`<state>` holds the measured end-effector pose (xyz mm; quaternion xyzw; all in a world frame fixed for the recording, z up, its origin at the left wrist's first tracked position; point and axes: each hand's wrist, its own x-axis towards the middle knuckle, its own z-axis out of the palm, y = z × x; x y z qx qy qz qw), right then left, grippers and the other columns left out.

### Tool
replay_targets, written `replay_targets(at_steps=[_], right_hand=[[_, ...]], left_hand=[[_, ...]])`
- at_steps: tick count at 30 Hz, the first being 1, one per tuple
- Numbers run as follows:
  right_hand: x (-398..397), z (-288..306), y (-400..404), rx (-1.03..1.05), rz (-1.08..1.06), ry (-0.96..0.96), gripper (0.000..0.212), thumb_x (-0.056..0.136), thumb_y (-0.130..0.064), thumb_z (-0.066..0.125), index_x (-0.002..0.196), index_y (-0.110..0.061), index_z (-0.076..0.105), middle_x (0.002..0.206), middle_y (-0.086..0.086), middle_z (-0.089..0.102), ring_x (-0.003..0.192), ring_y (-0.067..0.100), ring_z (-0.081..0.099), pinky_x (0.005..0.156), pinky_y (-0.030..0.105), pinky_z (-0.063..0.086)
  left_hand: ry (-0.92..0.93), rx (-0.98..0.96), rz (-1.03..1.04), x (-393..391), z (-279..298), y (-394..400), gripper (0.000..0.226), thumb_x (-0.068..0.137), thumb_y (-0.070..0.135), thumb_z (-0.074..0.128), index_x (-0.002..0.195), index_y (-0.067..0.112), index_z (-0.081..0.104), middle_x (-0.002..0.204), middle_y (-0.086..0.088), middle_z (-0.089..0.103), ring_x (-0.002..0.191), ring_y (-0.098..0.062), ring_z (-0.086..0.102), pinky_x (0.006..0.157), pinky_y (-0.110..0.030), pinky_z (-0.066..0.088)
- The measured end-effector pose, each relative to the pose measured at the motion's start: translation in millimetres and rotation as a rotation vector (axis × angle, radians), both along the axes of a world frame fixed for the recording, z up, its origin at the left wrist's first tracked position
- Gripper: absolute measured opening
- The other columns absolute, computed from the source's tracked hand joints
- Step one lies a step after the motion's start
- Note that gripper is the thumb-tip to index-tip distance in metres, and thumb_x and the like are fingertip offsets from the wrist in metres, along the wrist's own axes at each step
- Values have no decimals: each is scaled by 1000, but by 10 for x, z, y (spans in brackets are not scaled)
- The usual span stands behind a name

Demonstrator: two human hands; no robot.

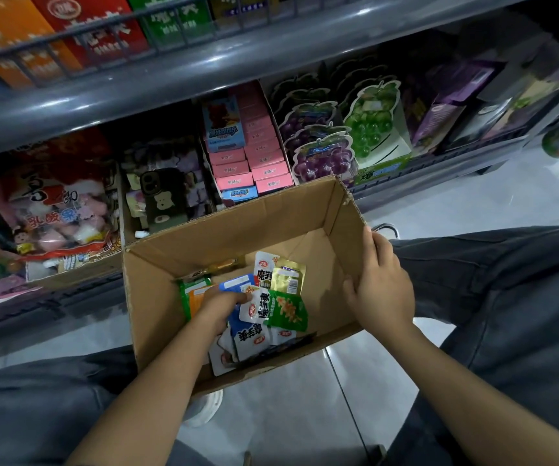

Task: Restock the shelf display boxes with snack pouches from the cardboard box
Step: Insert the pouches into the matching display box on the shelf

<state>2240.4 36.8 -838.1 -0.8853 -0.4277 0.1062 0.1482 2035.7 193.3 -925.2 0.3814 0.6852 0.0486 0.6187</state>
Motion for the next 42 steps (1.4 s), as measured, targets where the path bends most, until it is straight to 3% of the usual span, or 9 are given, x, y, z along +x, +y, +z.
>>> replay_targets(at_steps=[5,9,16,22,26,29,35,38,42], right_hand=[[-4,22,6,-6,5,-2,79,80,-20,60,148,-12,23,145,9,35,110,29,52,78,41,53],[-2,39,15,-17,8,5,80,79,-22,62,149,-12,22,145,9,35,111,30,52,81,43,53],[-2,93,22,-16,31,11,79,81,-26,61,148,-11,22,146,11,34,115,32,50,86,41,48],[-68,193,96,119,-33,-44,69,81,-44,46,134,-1,46,131,20,53,121,39,47,101,49,37],[-156,572,243,178,106,144,80,81,-62,36,142,-11,38,141,8,46,132,28,37,108,42,26],[-226,905,411,148,238,282,88,71,-76,54,139,-23,37,124,-4,60,113,21,56,93,35,44],[-204,1416,775,125,360,864,22,76,-25,78,87,-22,60,92,-7,68,80,5,64,79,19,54],[-155,1492,946,226,305,1004,12,81,-13,73,92,-13,68,101,14,71,93,34,68,90,49,52],[-97,1483,1031,275,317,1127,11,88,-6,63,93,-15,67,101,8,72,79,15,69,77,30,56]], left_hand=[[30,124,-79,96,193,2,19,80,2,72,96,9,63,95,-10,66,91,-28,62,84,-39,50],[50,210,-56,103,348,65,15,82,3,71,94,8,63,96,-16,68,88,-31,66,84,-46,53],[-124,216,26,79,748,161,24,83,-5,66,105,4,60,92,-17,67,71,-25,64,69,-37,55],[-363,155,45,137,1211,156,15,85,-8,60,97,1,61,90,-17,69,65,-22,69,63,-38,58],[-452,183,-62,142,1621,124,15,86,-9,57,91,4,64,81,-10,73,61,-20,70,59,-34,59],[-493,202,-124,107,1913,74,16,84,-8,59,93,4,65,77,-10,74,63,-19,71,58,-31,59],[-673,226,10,117,2234,86,13,90,-3,52,93,4,63,74,-9,73,61,-18,70,52,-29,58],[-803,178,157,172,2296,121,21,86,12,56,104,3,62,82,-11,74,68,-20,71,60,-35,60],[-860,99,186,225,2397,165,32,79,26,58,101,4,65,88,-15,73,72,-25,72,61,-38,59]])
